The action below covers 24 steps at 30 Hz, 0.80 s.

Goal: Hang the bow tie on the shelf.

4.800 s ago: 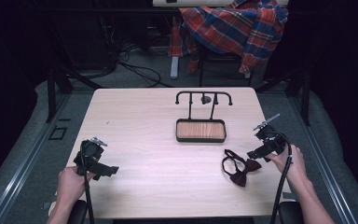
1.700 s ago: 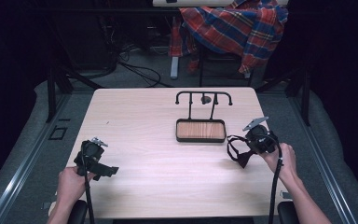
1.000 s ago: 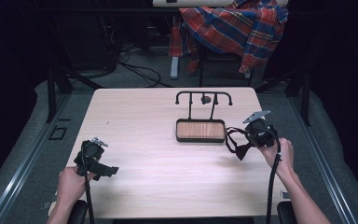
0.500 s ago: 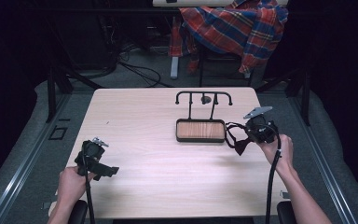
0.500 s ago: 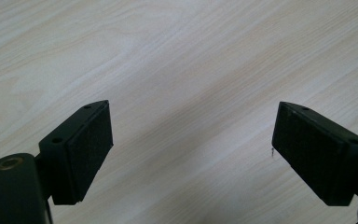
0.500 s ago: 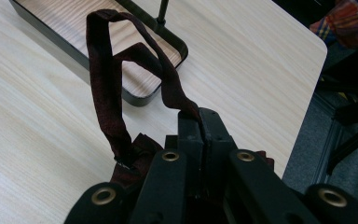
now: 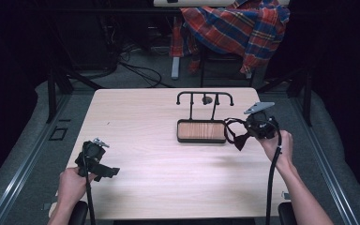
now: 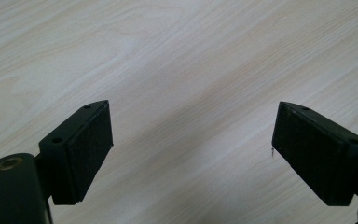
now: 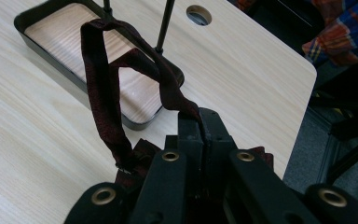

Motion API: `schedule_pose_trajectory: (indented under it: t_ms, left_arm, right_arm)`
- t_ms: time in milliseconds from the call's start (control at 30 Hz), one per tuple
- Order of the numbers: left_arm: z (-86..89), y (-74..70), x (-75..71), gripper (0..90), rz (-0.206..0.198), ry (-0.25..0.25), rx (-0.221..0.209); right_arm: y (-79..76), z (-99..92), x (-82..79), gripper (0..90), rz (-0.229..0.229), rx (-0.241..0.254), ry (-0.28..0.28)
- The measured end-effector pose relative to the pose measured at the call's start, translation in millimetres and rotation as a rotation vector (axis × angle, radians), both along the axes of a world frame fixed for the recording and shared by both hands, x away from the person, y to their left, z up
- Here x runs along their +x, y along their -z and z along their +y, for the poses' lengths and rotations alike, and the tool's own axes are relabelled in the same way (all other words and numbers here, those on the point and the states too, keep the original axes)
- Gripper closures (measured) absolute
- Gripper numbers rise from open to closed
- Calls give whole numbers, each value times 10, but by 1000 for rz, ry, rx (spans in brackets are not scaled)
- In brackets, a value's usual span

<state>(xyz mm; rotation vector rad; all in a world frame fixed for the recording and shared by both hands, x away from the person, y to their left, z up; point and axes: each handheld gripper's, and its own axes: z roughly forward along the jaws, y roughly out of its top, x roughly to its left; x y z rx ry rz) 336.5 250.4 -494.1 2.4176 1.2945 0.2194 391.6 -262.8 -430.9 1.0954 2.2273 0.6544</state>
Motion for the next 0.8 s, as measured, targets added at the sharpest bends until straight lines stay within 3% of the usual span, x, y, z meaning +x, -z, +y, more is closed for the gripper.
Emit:
schedule_pose_trajectory:
  t_ms: [200, 567, 800]
  left_arm:
    - [2, 0, 0, 126, 0, -1, -1]
    - [0, 2, 2, 127, -1, 1, 0]
    - [3, 4, 3, 126, 0, 1, -1]
  right_arm:
    - [-64, -5, 28, 885, -10, 2, 1]
    - [-172, -7, 151, 885, -46, 53, 25]
    - [-198, -7, 223, 885, -42, 61, 27]
